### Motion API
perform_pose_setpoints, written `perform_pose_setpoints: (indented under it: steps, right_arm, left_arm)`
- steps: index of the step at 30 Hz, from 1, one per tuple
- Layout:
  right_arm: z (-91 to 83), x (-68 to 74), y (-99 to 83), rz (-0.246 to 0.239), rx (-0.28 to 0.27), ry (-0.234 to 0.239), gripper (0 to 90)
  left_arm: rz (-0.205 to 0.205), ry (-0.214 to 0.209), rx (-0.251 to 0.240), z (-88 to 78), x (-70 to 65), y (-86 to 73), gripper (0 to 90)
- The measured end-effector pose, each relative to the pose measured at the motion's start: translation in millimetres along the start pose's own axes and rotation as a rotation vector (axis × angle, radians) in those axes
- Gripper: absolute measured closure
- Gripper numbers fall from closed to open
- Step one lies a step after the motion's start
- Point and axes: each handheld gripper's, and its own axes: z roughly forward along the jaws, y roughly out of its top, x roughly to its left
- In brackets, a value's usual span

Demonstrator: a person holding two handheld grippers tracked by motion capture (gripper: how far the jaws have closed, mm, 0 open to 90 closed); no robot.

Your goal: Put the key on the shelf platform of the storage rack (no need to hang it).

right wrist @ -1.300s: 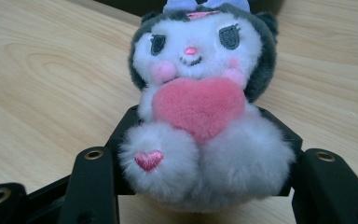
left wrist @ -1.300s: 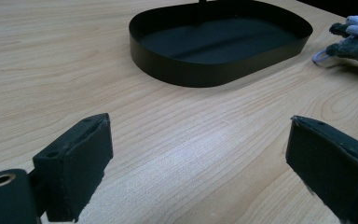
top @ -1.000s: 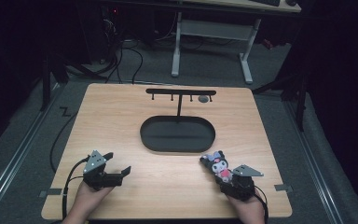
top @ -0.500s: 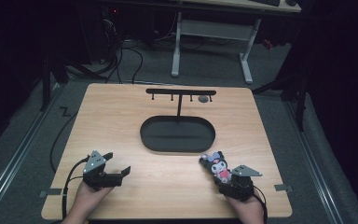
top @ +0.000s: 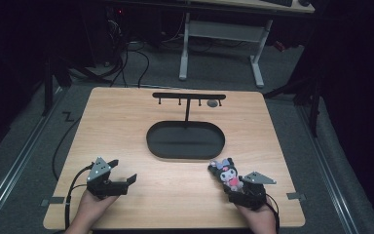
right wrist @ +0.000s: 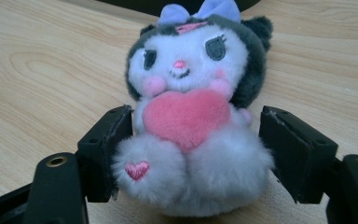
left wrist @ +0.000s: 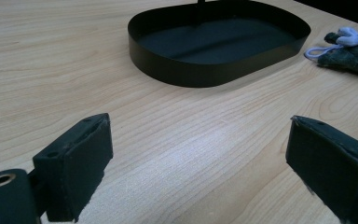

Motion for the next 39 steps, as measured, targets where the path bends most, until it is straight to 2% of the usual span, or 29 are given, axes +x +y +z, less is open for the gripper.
perform_pose_setpoints:
  steps: [8,17,19,20,23,24,26,28,30,32,39]
  right_arm:
    - [-7.7,-2.3,2.3,0.028,-0.024,0.009,19.0]
    - [-13.2,-8.8,9.8,0.025,0.009,0.014,13.3]
    - [-16.4,-9.3,11.6,0.011,0.046,0.007,9.2]
    - [-16.4,-9.3,11.6,0.011,0.046,0.007,9.2]
    - [-20.4,-7.2,15.3,-0.025,0.090,-0.007,4.5]
    - [-23.2,-4.5,18.7,-0.055,0.128,-0.018,3.7]
    - [-24.2,-3.4,20.3,-0.071,0.148,-0.020,3.6]
    - [-24.7,0.2,23.3,-0.100,0.210,-0.032,2.9]
    - [-24.5,0.8,23.6,-0.101,0.229,-0.024,2.8]
    - [-24.0,1.4,23.9,-0.086,0.288,-0.009,2.9]
    - [-26.9,0.9,26.1,-0.110,0.390,-0.022,3.7]
  left_arm:
    - [-0.001,0.001,0.005,0.8,-0.1,-0.9,7.9]
    - [-0.002,0.007,-0.001,-2.4,0.6,-1.8,7.9]
    - [-0.003,0.005,0.000,-3.0,1.3,-2.5,7.9]
    - [-0.006,0.004,-0.001,-3.1,1.8,-2.9,7.9]
    - [-0.010,0.001,-0.003,-3.8,3.0,-3.2,7.9]
    - [-0.009,0.000,-0.004,-3.9,3.2,-3.1,7.9]
    - [-0.009,-0.003,-0.002,-3.9,3.4,-3.1,7.9]
    - [-0.009,-0.005,-0.004,-3.8,3.4,-3.1,7.9]
    - [-0.010,-0.008,-0.006,-3.8,3.1,-2.7,7.9]
    - [-0.010,-0.011,-0.005,-3.5,2.9,-2.7,7.9]
    - [-0.006,-0.015,-0.006,-2.2,2.0,-2.3,7.9]
